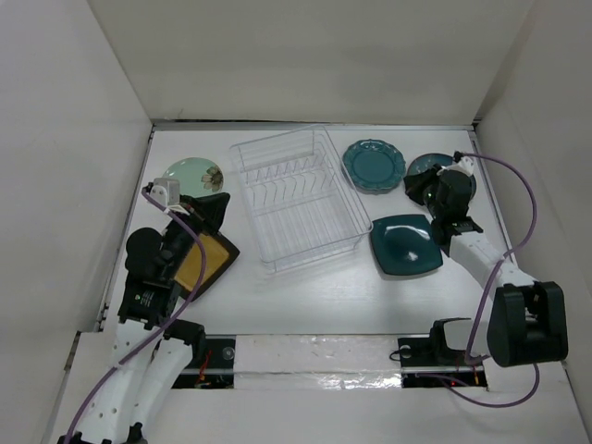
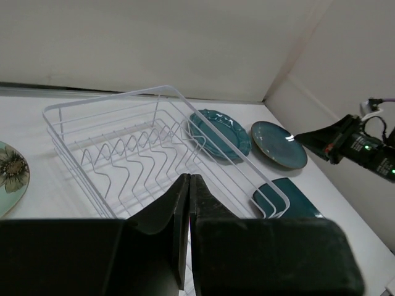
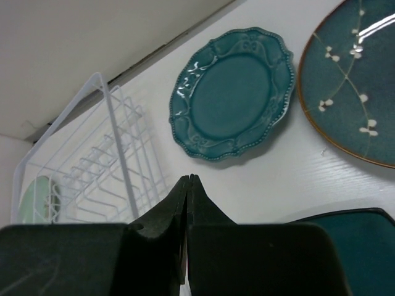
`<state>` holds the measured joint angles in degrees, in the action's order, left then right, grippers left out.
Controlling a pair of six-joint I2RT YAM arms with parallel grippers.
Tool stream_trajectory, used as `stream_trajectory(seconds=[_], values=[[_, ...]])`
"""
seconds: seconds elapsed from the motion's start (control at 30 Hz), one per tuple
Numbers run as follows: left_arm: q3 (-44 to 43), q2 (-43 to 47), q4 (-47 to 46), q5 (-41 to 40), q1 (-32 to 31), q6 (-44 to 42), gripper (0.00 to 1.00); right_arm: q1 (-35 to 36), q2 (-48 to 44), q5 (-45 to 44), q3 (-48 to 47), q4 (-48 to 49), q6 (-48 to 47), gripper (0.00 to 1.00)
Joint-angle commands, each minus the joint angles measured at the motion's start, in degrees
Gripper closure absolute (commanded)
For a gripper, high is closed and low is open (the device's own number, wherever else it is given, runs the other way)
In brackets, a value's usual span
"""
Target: Load the plates into the dish rack
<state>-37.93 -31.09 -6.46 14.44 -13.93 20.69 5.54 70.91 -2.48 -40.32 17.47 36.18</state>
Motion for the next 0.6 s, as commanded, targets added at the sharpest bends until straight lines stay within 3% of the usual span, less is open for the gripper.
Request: stream_trajectory(seconds=[0.0, 0.13, 0.17, 0.23, 0.27, 0.33, 0.4, 0.57], values=[[0.32, 1.64, -3.12, 0.77, -0.30, 0.67, 1.00, -2.82, 4.31, 4.75, -2.40, 5.02, 1.52, 1.00], [-0.04, 2.79, -1.98, -0.37, -0.30, 0.76, 1.00, -1.42, 9.93, 0.22, -5.39, 2.48, 4.50, 0.99], [-0.12, 3.14, -1.63, -1.51, -0.30, 0.76, 1.00, -1.41, 11.08, 0.20, -5.39, 2.82, 6.95, 0.81], [-0.39, 3.76, -0.93, -2.57, -0.30, 0.76, 1.00, -1.41, 13.89, -0.50, -5.04, 4.49, 9.68, 0.59], [-0.56, 3.67, -0.23, -3.53, -0.30, 0.76, 1.00, -1.41, 14.68, -1.03, -4.69, 4.93, 11.96, 0.42], [-0.74, 3.49, 0.39, -3.98, -0.30, 0.93, 1.00, -0.62, 16.36, -4.44, -4.07, 6.60, 15.30, 0.30], [-0.83, 3.93, 0.48, -4.24, -0.30, 1.02, 1.00, 0.26, 17.76, -6.04, -4.16, 7.22, 17.51, 0.29], [-0.83, 3.67, 0.48, -4.33, -0.30, 0.93, 0.88, 0.79, 25.14, -6.13, -6.44, 8.27, 24.09, 0.31]])
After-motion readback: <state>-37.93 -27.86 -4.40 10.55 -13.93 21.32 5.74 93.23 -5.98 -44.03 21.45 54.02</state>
